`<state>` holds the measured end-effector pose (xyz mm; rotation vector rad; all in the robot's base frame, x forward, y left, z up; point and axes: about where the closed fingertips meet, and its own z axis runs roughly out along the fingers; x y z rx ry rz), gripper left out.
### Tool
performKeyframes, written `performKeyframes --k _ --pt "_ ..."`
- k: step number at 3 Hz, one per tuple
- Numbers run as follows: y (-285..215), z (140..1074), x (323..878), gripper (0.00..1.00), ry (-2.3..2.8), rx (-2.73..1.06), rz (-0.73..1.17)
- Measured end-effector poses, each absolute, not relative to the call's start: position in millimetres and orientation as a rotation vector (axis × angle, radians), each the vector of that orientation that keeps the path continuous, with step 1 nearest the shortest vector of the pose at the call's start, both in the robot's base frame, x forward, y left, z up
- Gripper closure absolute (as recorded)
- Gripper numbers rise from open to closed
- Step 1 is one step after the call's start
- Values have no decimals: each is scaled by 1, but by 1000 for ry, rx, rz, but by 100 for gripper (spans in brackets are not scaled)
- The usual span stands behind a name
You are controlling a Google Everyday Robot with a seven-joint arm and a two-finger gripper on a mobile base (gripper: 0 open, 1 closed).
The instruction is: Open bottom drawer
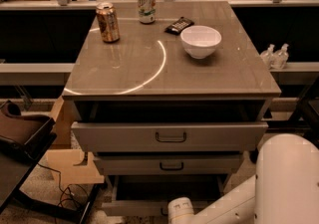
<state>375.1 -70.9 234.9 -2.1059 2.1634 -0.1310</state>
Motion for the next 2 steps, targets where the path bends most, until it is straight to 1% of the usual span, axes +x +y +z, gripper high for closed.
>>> performKeyframes --k 1,2 --pt "-78 257 336 100 2205 -2131 -190" --pt "-99 269 332 100 2178 -2140 -267"
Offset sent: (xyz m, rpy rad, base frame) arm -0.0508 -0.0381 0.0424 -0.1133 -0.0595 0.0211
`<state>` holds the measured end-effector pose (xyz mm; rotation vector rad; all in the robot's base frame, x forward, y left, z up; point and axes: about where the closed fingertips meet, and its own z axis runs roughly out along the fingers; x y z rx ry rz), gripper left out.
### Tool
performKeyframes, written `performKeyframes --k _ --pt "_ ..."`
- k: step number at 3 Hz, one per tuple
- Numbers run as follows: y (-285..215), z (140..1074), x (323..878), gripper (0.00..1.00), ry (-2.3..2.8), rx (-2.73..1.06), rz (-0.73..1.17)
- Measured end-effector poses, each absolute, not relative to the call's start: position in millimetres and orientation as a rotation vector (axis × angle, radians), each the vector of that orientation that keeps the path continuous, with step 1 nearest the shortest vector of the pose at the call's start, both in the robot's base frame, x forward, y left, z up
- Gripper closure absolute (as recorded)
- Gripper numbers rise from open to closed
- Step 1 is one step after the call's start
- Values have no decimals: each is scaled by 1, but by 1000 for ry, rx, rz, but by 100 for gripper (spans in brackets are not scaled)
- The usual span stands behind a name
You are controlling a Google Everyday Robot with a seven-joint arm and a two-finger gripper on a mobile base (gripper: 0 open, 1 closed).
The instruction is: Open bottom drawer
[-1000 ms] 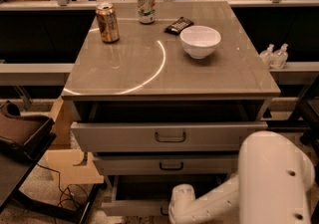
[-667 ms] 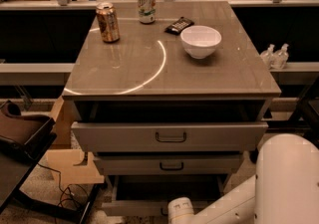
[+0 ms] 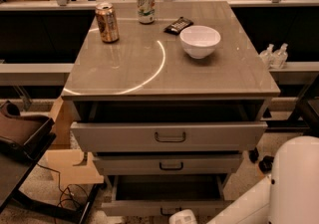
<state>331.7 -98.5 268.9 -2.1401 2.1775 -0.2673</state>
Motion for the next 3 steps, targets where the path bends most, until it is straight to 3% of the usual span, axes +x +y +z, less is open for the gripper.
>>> performKeyframes --k 3 --pt "-175 282 411 100 2088 -1971 -371"
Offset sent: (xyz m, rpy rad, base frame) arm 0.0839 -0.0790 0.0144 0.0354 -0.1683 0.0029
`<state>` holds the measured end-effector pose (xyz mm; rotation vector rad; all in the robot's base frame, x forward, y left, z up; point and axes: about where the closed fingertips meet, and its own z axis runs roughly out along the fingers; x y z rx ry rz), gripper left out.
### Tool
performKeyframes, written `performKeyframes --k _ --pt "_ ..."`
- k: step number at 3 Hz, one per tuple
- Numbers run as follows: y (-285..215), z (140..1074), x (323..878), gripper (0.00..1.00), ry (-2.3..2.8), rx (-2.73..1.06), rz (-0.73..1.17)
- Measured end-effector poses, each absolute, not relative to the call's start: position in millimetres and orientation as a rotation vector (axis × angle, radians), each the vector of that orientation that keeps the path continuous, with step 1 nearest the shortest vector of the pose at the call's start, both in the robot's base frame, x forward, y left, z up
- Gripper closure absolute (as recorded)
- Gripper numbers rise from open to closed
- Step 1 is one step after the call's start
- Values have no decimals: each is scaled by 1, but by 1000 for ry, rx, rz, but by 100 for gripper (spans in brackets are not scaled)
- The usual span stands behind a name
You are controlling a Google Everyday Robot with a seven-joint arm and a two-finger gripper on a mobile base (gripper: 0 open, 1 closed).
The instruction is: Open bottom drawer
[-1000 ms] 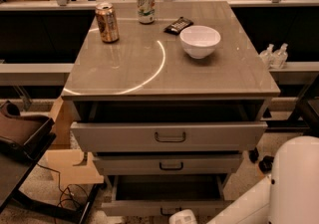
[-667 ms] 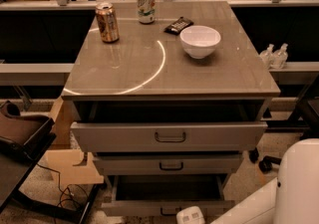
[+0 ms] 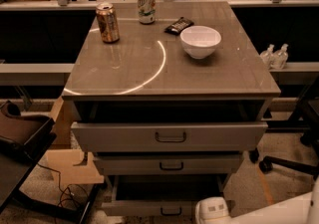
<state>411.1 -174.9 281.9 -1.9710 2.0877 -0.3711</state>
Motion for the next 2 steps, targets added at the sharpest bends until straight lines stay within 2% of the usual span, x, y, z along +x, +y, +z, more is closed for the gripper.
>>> performKeyframes --k 1,2 --pt "-190 288 435 100 2045 -1883 -385" --pt "-190 288 435 100 2045 -1883 -385"
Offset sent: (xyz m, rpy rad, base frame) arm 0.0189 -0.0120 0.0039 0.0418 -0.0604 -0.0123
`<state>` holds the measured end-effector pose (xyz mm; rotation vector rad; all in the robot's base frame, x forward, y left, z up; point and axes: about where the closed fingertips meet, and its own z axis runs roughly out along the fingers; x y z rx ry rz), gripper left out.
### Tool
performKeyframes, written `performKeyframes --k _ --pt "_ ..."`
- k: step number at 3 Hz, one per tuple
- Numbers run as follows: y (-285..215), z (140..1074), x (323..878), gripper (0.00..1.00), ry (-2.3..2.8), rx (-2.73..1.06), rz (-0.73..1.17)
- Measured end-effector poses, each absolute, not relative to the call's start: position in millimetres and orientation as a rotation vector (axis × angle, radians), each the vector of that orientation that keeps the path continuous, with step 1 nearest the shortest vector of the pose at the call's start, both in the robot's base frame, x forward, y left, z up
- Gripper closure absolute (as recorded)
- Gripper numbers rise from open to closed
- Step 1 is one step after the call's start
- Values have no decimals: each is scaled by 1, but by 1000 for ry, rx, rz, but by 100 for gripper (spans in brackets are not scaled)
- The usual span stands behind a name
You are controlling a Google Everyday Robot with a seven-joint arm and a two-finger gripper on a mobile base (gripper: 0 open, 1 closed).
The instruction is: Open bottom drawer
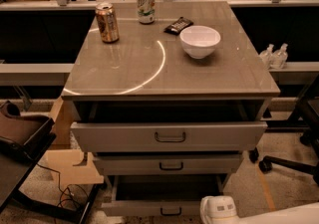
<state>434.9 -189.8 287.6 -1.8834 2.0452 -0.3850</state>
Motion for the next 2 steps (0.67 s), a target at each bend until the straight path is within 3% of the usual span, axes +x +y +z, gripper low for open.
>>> performKeyframes --k 2 --pt "-186 268 481 100 1984 -1825 -354"
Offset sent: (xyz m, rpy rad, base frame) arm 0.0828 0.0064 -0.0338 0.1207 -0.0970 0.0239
